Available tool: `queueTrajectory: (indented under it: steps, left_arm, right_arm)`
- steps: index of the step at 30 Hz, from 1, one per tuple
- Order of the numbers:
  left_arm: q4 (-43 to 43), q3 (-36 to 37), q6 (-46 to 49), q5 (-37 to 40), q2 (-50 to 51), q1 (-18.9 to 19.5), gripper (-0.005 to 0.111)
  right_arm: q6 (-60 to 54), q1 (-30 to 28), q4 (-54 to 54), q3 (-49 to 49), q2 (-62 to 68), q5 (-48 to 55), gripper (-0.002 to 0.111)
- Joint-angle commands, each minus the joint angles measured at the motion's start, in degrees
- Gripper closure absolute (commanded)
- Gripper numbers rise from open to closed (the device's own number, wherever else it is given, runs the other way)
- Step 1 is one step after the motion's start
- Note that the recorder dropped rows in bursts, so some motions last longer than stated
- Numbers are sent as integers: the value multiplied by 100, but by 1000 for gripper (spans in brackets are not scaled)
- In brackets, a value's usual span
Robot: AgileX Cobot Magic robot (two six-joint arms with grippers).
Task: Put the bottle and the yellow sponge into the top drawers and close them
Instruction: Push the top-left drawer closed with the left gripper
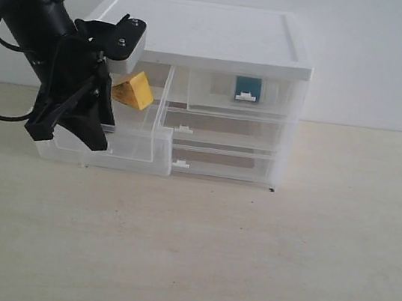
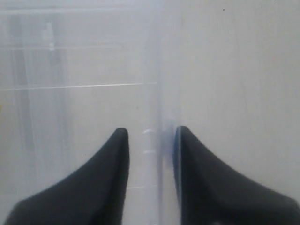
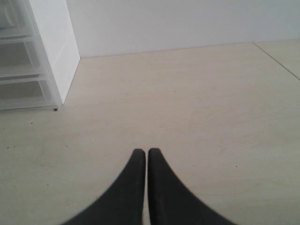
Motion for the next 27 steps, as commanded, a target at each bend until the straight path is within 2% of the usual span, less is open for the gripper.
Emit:
queueTrajectory:
  steps: [1,12,23,27]
  left_arm:
    - [72,-23,34,-816,18,1,101]
    - [43,-23,-441,-1317,18,1,102]
    - [-154,-23,-515,-2007,18,1,102]
    - [-154,-91,-515,-1948,18,1,102]
  right_arm:
    - [-22,14,-6,26,-30,-46,108]
    - [-22,14,-6,26,-30,-46,108]
    - [-22,14,-6,26,-30,-46,108]
    - [-22,14,-6,26,-30,-46,108]
